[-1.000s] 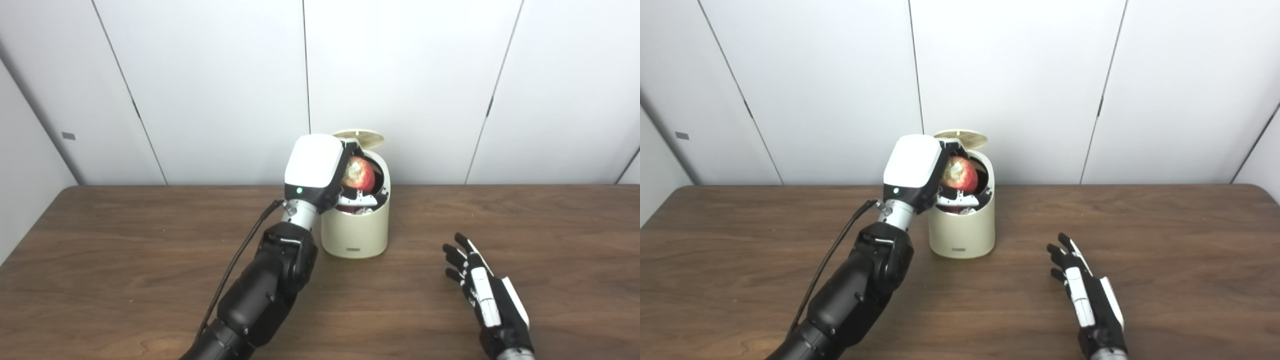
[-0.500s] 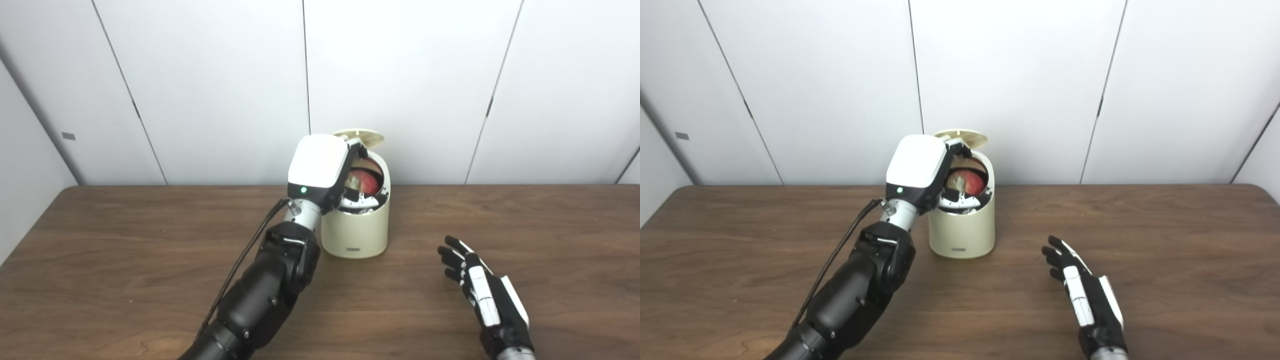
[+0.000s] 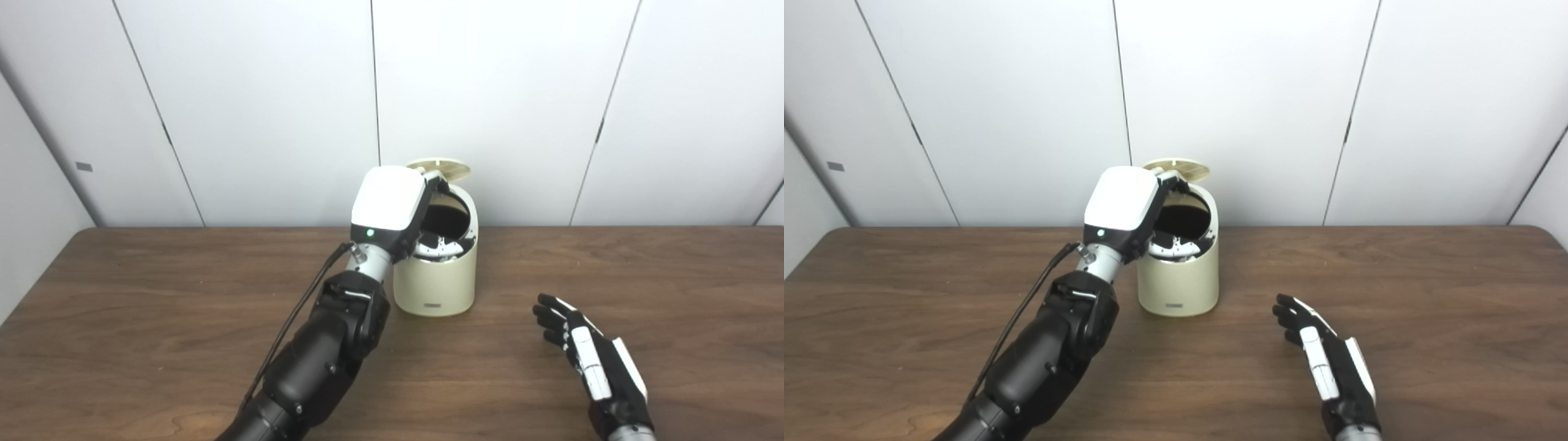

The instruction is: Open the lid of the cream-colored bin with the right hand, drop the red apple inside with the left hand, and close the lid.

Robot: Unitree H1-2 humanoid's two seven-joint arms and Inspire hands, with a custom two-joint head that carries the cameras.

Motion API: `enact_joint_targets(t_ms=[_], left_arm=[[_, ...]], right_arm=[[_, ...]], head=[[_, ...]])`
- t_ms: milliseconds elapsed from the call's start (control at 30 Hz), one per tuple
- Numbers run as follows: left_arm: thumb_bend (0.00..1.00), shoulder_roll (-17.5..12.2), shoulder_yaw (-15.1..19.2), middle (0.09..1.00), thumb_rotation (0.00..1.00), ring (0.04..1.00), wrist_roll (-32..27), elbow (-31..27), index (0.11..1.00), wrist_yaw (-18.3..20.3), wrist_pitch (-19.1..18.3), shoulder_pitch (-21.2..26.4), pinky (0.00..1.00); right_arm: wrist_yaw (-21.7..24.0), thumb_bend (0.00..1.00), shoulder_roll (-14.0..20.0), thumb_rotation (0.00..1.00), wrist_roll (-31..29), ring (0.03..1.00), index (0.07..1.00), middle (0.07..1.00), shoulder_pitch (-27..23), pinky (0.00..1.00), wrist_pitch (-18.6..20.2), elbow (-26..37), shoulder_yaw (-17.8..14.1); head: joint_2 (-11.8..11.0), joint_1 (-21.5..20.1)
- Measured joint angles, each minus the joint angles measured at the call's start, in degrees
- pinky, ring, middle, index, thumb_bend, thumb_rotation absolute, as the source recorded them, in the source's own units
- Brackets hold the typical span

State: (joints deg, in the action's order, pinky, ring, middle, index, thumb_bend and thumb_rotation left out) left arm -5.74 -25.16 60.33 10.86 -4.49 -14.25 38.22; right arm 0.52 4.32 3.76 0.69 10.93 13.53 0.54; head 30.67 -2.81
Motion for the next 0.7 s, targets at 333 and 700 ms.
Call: enact_joint_targets(t_ms=[333,700], left_arm=[[0.48,1.5,2.8,0.503,0.00,0.442,-6.7,1.3,0.486,-5.7,6.1,-2.1,0.35],[0.48,-2.0,5.2,0.486,0.00,0.476,-8.7,3.0,0.472,-16.6,16.0,-3.3,0.39]], right_arm=[[0.1,0.56,0.1,1.00,-0.3,0.849,0.818,0.808,-0.1,0.85,0.0,-0.1,-0.2],[0.1,0.56,0.6,1.00,-0.1,0.848,0.823,0.814,-0.1,0.83,-0.1,-0.4,-0.2]], head=[[0.0,0.4],[-0.4,0.2]])
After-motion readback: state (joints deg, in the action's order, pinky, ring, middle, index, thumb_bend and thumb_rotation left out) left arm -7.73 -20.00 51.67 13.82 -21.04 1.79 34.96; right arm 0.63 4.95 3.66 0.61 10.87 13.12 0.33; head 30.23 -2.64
